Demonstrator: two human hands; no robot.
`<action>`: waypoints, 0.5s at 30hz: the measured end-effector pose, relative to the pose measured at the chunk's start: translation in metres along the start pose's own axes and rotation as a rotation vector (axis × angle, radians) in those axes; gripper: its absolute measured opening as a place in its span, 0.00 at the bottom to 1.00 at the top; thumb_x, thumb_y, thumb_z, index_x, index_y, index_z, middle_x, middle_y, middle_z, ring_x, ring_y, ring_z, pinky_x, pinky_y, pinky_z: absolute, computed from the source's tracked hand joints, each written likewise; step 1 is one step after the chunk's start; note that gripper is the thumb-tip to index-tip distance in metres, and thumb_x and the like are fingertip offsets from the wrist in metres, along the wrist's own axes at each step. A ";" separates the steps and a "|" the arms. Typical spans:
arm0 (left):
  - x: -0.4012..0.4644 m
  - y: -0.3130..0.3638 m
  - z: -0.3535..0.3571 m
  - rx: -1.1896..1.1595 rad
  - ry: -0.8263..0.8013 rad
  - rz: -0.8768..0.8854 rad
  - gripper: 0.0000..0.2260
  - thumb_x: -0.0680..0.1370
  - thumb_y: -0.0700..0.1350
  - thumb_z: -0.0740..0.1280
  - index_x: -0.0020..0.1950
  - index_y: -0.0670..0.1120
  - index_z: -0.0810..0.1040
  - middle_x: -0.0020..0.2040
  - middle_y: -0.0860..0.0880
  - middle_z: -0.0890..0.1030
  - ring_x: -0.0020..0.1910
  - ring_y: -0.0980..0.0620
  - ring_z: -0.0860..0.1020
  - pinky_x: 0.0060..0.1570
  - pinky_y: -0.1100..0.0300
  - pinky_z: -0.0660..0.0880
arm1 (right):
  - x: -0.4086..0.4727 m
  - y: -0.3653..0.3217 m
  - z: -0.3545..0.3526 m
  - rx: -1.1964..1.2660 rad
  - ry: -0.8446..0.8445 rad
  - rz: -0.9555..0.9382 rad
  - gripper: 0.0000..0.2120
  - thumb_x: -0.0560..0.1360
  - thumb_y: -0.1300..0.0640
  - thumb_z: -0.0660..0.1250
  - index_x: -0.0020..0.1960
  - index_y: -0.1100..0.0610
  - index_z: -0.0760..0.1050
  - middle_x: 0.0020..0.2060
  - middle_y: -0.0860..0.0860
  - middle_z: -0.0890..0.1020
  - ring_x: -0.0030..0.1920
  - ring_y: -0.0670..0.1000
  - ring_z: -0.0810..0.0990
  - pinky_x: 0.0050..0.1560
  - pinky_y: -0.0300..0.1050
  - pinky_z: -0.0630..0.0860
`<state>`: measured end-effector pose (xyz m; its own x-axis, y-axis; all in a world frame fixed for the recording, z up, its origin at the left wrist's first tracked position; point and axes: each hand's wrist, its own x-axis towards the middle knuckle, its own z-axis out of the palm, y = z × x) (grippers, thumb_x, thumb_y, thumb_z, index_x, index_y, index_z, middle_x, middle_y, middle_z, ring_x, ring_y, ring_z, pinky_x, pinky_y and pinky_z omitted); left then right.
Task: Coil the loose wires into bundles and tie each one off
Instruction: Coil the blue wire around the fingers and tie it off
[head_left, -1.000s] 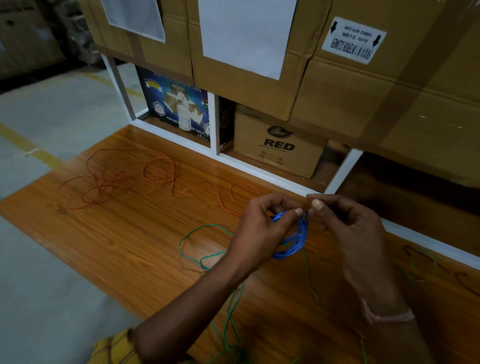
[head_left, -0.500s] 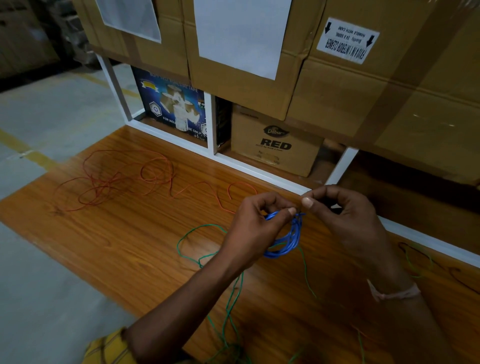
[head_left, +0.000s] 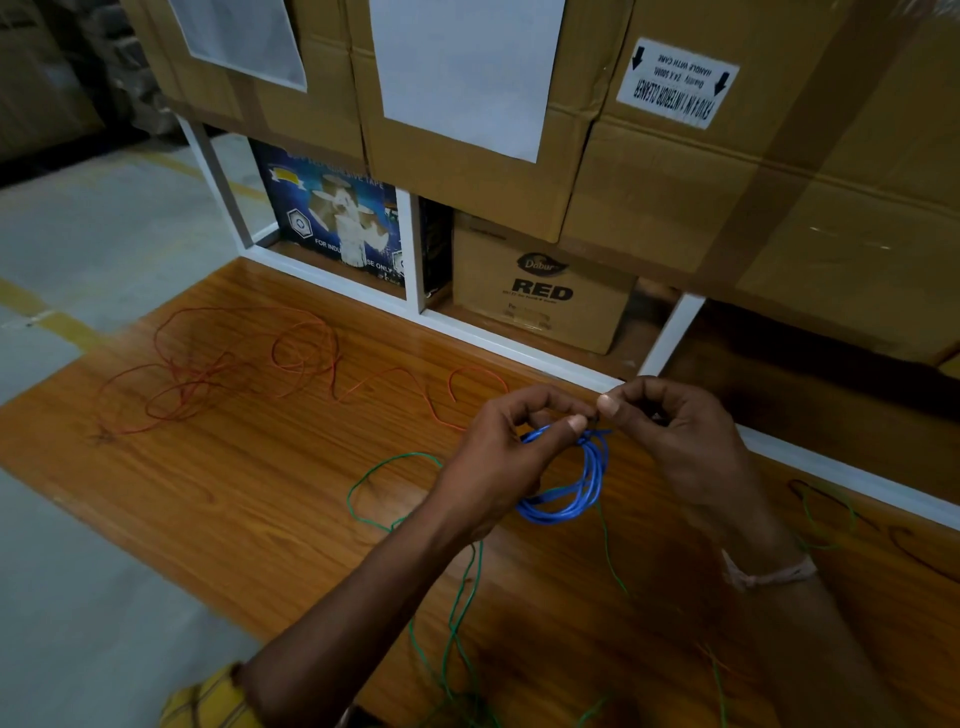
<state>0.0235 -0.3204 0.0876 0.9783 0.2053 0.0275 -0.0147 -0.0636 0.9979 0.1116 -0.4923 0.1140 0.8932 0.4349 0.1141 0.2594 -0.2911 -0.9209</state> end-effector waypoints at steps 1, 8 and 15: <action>0.000 0.000 0.000 0.008 -0.013 -0.003 0.05 0.83 0.47 0.71 0.56 0.50 0.85 0.41 0.46 0.77 0.27 0.53 0.70 0.29 0.59 0.69 | 0.000 0.001 0.001 0.006 0.009 0.003 0.04 0.77 0.54 0.73 0.45 0.54 0.84 0.37 0.49 0.84 0.37 0.37 0.77 0.40 0.30 0.74; 0.006 -0.001 0.000 -0.004 -0.062 -0.018 0.07 0.85 0.48 0.69 0.54 0.45 0.82 0.44 0.43 0.76 0.27 0.54 0.69 0.28 0.60 0.68 | 0.003 0.006 0.010 0.064 0.094 -0.020 0.06 0.80 0.57 0.69 0.45 0.53 0.82 0.35 0.40 0.83 0.39 0.36 0.79 0.42 0.28 0.73; 0.018 -0.013 0.007 0.057 0.019 -0.036 0.05 0.81 0.46 0.74 0.48 0.47 0.82 0.47 0.40 0.84 0.25 0.65 0.72 0.32 0.59 0.65 | 0.004 0.015 0.017 0.008 0.098 -0.050 0.07 0.82 0.57 0.67 0.46 0.54 0.80 0.40 0.50 0.82 0.42 0.42 0.79 0.46 0.37 0.75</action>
<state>0.0426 -0.3223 0.0743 0.9738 0.2273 -0.0070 0.0331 -0.1114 0.9932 0.1126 -0.4808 0.0943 0.9109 0.3630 0.1960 0.3023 -0.2643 -0.9158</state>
